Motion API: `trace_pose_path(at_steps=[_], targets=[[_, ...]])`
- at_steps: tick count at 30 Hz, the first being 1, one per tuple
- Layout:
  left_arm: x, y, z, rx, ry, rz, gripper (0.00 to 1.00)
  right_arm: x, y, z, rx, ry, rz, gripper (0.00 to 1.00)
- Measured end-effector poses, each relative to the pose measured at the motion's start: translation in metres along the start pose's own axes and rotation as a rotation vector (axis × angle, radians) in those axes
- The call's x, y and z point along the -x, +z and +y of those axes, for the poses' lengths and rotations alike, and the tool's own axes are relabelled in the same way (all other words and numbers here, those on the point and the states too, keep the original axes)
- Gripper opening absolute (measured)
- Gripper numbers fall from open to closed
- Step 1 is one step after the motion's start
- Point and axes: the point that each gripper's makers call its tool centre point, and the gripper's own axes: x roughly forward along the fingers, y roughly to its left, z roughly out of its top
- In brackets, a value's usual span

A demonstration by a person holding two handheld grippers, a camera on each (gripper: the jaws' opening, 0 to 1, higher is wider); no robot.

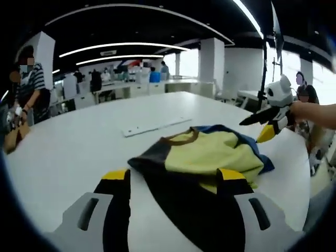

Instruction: Fold the garment on the visible template until the final outline fits inside the template.

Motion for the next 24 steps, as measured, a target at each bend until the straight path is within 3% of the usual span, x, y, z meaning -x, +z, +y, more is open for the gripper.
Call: trace_pose_path(at_steps=[5,14,24], targets=[[0.014,-0.006,-0.015,0.010,-0.009,-0.004,0.64,0.013,-0.013,0.014,0.009,0.017,0.017,0.93],[0.034,-0.032,-0.038,-0.017,-0.032,0.044,0.61,0.032,-0.042,0.038,0.046,0.025,0.049,0.87],[0.052,-0.065,-0.050,-0.018,-0.025,0.112,0.54,0.040,-0.072,0.055,-0.016,0.035,0.042,0.69]])
